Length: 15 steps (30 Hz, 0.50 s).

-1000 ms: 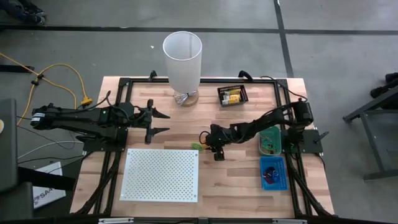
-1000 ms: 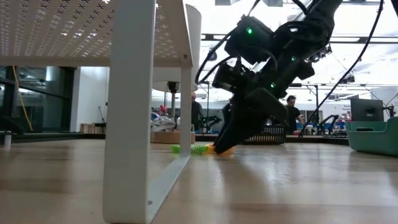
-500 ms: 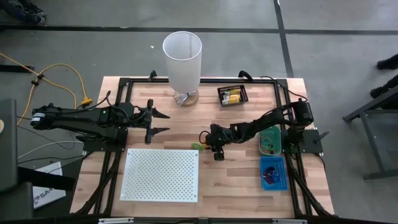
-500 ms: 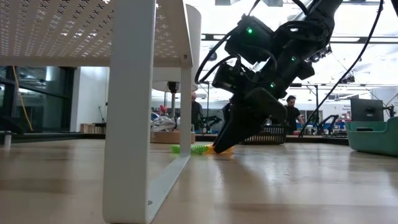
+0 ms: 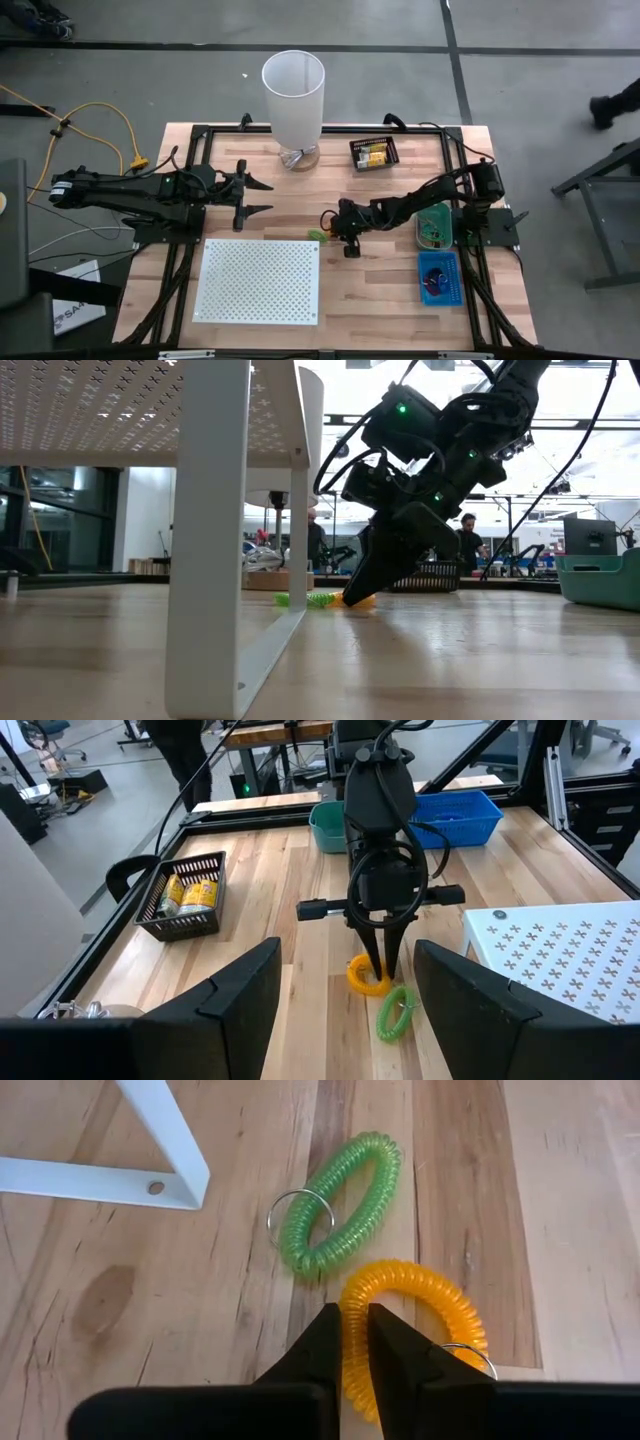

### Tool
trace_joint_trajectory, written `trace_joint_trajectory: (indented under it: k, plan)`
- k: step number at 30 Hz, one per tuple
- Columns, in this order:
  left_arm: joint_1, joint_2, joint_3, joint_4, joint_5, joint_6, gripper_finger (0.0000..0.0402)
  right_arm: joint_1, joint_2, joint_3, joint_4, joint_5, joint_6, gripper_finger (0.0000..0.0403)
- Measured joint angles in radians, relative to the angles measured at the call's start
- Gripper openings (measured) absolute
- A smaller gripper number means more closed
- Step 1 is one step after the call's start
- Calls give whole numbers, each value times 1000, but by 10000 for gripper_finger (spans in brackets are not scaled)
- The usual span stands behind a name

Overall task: Pick & Place Office Desk Supplies
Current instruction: Put the yellow spring keychain into the blue bin

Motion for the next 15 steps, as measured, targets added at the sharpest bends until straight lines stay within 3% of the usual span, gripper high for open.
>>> trace_joint_trajectory:
  k: [8,15]
  plan:
    - [0,0,0,0,0,0,221,2,-7,-1,-2,3,-3,24]
    - [0,0,0,0,0,0,221,14,-111,-2,-30,28,-3,24]
